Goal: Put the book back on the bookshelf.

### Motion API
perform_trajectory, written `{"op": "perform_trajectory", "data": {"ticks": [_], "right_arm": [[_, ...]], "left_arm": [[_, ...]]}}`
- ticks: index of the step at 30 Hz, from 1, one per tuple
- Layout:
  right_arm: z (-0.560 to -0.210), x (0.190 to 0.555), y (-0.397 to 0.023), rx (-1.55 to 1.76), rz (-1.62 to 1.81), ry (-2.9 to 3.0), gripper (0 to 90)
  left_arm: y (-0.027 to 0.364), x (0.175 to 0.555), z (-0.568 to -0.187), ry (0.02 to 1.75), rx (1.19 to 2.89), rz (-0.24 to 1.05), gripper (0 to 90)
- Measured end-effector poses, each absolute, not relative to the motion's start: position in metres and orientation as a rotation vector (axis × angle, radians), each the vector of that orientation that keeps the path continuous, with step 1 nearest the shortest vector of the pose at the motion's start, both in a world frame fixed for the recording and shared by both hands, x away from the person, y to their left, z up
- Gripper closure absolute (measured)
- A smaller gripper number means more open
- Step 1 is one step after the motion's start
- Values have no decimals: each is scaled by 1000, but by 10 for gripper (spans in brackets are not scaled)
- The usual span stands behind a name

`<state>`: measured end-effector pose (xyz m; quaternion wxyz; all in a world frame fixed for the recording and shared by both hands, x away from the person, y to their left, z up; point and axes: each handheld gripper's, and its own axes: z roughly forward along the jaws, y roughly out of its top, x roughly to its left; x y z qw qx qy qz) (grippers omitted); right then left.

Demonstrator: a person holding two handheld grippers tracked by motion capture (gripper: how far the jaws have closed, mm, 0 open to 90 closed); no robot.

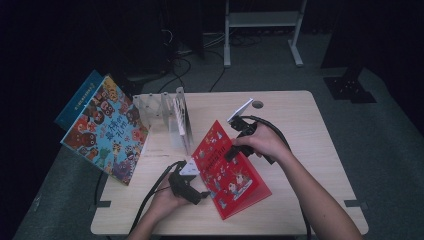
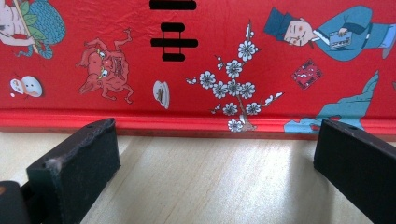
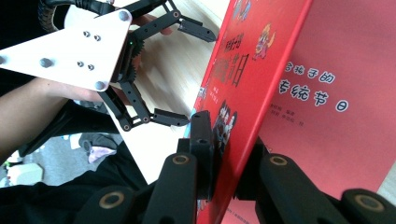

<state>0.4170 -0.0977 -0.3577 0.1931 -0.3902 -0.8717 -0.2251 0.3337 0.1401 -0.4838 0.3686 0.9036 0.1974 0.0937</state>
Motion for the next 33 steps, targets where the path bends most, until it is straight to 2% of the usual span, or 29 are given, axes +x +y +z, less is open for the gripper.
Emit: {"op": "perform_trajectory", "data": {"ticks": [9, 19, 27, 33], "right_arm": [[-345, 410, -92, -1174, -663, -2468, 871], [-315, 404, -107, -1193, -815, -2505, 874], [-280, 399, -121, -1163, -955, -2502, 874], [-256, 395, -128, -1161, -1019, -2517, 875]], "left_arm": [[145, 334, -484, 549, 2298, 246, 0], [160, 337, -478, 617, 2216, 221, 0], [172, 341, -451, 621, 2104, 203, 0], [164, 346, -428, 574, 2059, 203, 0]]}}
